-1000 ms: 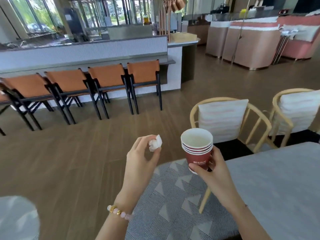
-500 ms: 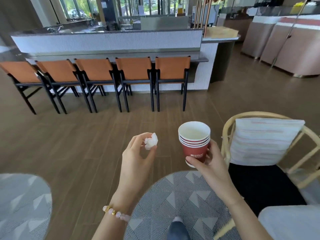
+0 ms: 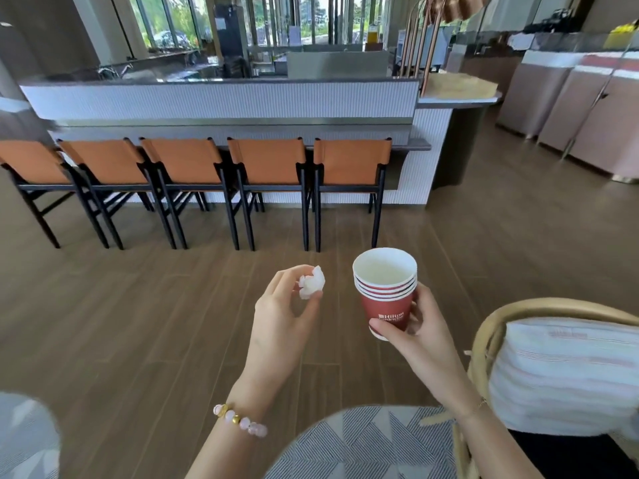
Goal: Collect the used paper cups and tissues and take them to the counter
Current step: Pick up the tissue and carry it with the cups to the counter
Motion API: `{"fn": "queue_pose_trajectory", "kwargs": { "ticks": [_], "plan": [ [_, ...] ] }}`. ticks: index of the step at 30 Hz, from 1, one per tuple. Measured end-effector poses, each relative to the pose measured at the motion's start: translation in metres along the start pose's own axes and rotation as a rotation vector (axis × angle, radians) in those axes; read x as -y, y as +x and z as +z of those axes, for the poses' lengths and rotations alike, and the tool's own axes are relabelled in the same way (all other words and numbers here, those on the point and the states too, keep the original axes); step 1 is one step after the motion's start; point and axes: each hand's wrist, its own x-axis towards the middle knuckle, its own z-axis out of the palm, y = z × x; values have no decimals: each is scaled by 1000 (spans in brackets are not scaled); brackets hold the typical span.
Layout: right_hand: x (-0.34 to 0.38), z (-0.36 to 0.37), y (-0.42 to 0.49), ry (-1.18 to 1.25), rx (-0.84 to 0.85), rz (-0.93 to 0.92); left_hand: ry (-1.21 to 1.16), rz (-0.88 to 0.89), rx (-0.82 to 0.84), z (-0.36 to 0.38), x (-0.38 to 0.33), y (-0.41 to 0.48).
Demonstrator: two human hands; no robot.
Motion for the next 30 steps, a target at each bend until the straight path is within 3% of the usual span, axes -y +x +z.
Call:
{"fn": "queue_pose_trajectory", "kwargs": {
  "ticks": [12,22,30],
  "plan": [
    [-31,6,159,-51,-96,12,-79,-3,79,64,79,156],
    [-38,24,314,-26,-318,19,-157,100,212,101,142,331],
    [-62,9,400,-43,-479,54,-192,148,337,163,174,419]
  ]
}}
